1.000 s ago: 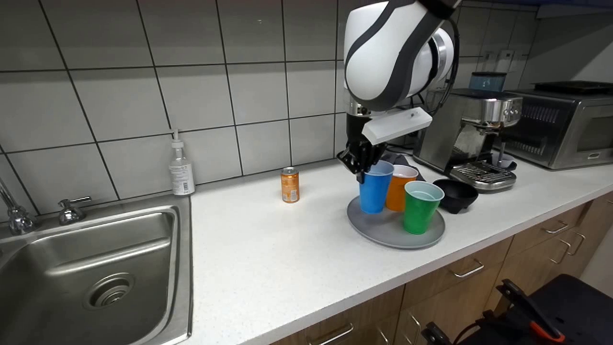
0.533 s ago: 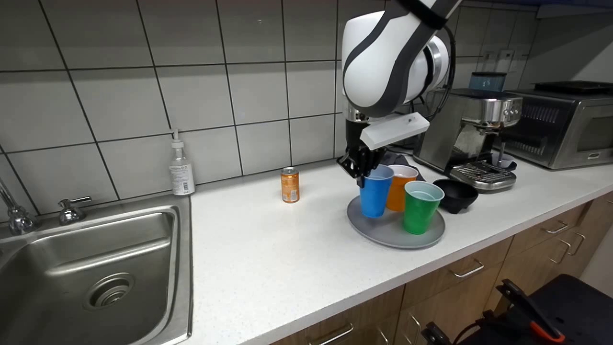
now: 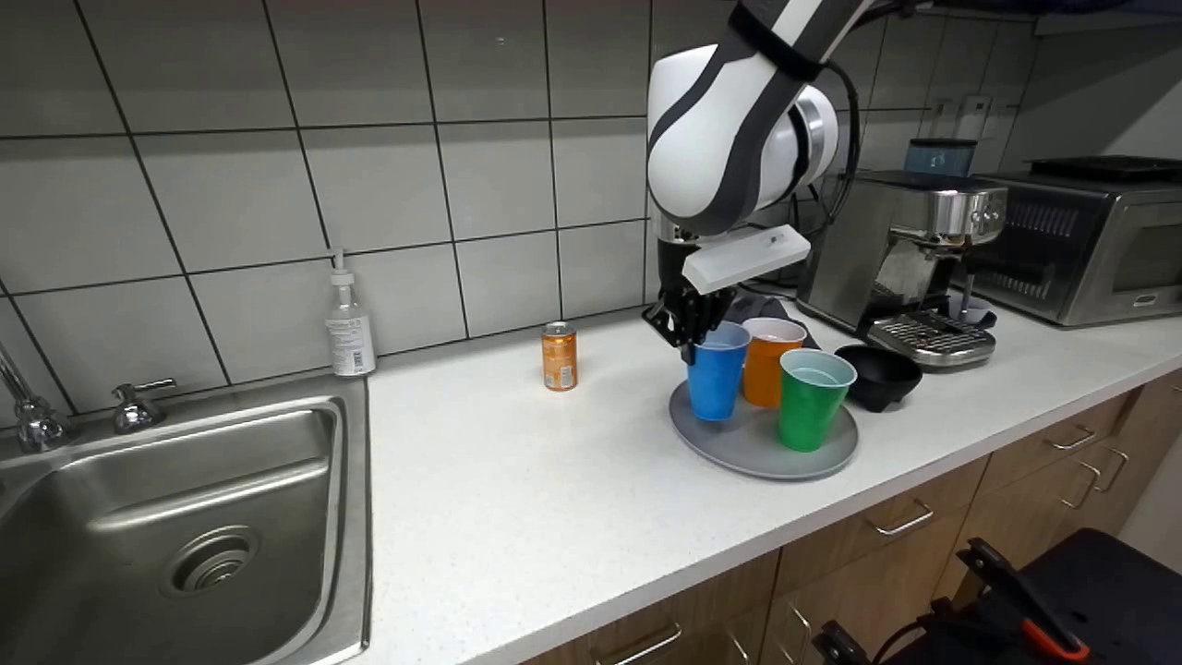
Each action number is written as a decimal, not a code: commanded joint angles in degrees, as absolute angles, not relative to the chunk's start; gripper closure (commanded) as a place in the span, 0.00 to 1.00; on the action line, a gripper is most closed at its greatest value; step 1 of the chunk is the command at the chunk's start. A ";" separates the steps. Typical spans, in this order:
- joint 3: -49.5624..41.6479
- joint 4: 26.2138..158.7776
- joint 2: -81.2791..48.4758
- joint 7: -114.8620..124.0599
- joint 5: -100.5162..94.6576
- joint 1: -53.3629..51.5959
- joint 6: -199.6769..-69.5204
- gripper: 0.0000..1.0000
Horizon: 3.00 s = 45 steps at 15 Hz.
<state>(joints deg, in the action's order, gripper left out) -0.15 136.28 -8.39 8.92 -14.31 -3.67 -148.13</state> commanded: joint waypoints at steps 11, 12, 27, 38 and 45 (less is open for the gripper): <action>-1.66 129.28 -14.32 10.88 -15.68 -4.87 -144.74 0.99; -1.71 129.11 -14.56 10.87 -15.64 -4.92 -144.75 0.99; -2.18 128.17 -15.86 11.22 -15.32 -5.43 -143.40 0.57; -1.80 129.88 -12.38 10.95 -14.56 -5.06 -144.65 0.00; -0.92 133.18 -6.83 9.89 -12.97 -4.41 -145.69 0.00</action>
